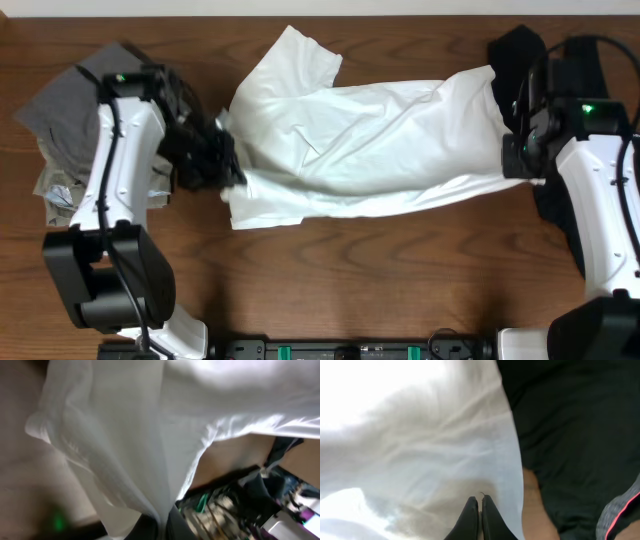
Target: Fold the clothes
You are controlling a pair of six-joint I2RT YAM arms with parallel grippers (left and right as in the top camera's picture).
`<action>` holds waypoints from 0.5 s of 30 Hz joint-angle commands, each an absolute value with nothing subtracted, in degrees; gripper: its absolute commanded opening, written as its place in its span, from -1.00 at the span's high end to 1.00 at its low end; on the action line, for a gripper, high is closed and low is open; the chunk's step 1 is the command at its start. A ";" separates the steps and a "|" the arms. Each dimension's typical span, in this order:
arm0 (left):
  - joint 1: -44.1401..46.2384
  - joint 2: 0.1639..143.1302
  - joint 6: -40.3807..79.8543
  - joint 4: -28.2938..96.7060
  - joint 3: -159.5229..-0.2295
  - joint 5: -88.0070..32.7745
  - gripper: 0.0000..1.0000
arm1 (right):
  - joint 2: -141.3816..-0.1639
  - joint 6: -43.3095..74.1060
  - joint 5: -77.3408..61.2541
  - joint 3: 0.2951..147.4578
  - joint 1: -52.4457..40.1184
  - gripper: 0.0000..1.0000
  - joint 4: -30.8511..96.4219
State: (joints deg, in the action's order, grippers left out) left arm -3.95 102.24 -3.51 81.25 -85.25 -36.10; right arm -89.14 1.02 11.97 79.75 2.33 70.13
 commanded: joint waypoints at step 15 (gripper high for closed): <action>-3.84 99.44 -4.84 82.43 -71.68 -32.34 0.88 | -88.86 3.18 11.99 74.39 2.72 0.98 71.42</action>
